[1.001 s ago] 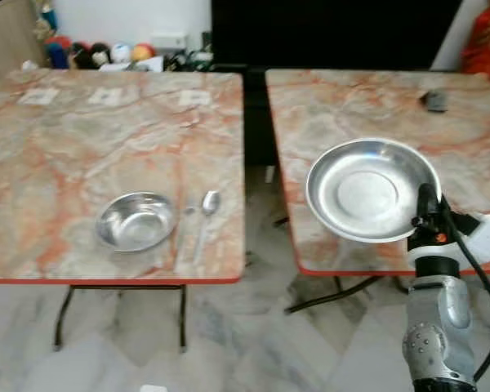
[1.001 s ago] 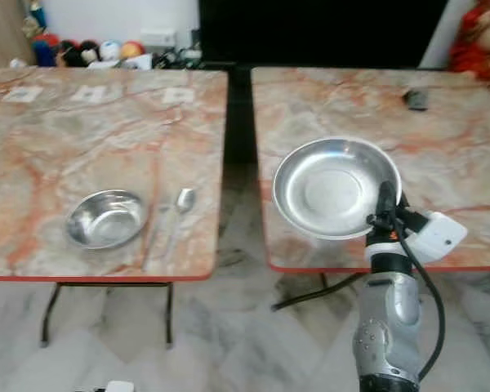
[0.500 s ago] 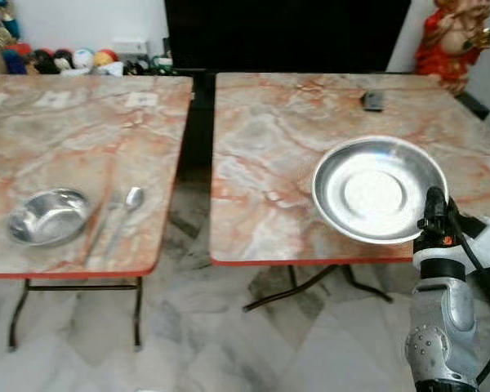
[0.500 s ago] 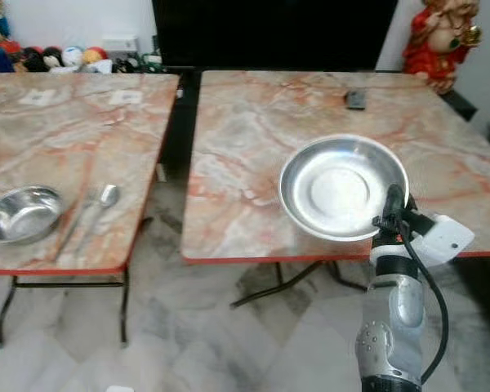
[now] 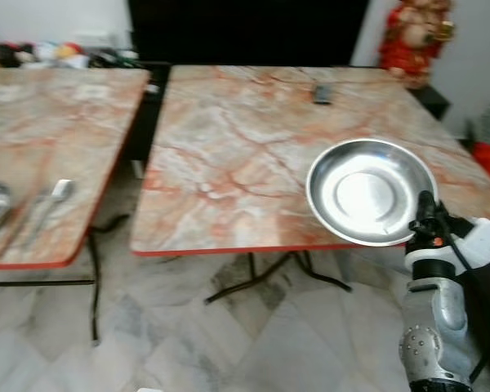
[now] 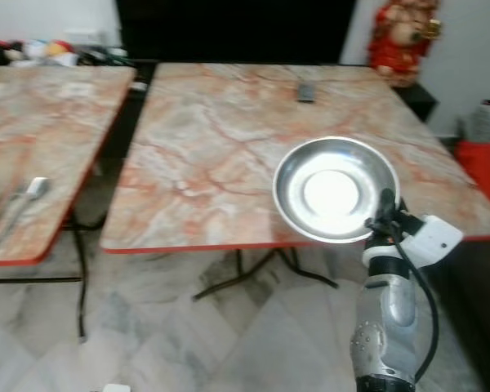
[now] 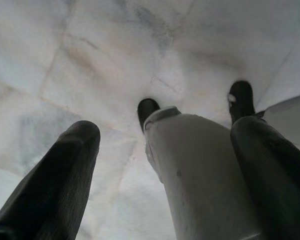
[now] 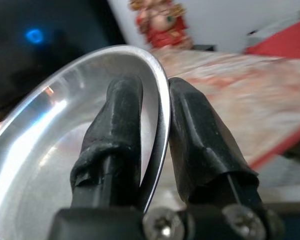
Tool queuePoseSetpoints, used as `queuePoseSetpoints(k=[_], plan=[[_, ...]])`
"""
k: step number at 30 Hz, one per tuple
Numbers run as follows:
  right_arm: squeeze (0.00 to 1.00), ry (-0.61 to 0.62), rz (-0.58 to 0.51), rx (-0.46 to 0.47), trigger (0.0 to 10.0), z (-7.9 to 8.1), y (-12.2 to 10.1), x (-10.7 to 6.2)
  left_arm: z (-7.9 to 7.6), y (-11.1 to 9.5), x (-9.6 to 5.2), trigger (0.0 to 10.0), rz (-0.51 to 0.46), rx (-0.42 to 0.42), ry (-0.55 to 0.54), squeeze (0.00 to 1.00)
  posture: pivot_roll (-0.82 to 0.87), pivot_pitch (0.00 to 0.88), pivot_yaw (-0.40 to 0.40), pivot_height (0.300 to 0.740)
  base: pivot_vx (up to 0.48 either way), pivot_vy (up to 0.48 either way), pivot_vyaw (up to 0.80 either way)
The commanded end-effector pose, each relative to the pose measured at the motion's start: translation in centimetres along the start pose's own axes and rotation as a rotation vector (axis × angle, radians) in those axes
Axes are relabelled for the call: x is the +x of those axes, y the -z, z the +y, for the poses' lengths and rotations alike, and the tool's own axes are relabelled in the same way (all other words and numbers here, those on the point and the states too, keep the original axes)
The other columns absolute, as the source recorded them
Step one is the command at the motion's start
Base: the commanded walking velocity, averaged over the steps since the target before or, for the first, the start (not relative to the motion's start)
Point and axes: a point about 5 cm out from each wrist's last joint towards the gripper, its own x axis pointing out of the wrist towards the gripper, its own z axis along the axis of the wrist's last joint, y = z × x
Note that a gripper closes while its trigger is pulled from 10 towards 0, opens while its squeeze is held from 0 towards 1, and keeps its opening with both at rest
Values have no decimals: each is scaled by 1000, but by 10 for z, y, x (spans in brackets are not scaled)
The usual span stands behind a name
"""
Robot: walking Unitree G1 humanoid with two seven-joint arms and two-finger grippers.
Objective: Setting the table
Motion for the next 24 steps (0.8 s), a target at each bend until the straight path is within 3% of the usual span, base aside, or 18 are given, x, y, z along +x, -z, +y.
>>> queuePoseSetpoints(k=[1, 11, 24], plan=[[0, -1, -31, -12, 10000, 0, -5, 1, 2, 14, -3, 10000, 57, 3, -3, 0, 6, 116, -45, 740, 0, 0, 0], [0, -2, -20, -13, 10000, 2, -3, 2, -1, 11, -2, 10000, 47, -18, -2, 0, 7, 121, -52, 740, 0, 0, 0], [0, 17, 0, -13, 10000, 2, 0, 3, -1, 10, -1, 10000, 45, -23, -3, 0, 8, 126, -54, 740, 265, 0, -35]])
